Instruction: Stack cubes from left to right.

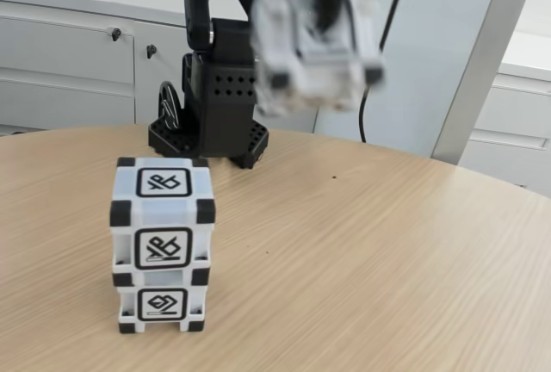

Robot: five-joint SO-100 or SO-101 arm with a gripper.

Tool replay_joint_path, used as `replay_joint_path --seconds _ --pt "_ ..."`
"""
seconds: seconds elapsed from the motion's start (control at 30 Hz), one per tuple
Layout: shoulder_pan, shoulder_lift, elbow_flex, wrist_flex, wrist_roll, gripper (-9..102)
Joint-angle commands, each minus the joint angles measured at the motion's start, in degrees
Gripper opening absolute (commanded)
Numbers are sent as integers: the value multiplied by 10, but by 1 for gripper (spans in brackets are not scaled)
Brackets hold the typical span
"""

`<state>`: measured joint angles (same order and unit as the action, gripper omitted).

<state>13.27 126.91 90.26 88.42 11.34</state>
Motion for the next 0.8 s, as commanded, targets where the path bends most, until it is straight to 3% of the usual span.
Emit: replay_joint_path --seconds 0.0,0.4,0.77 --pt "50 7 -65 2 -14 18" --pt "75 -108 -65 2 -91 18" --pt "207 -113 -65 3 -152 18"
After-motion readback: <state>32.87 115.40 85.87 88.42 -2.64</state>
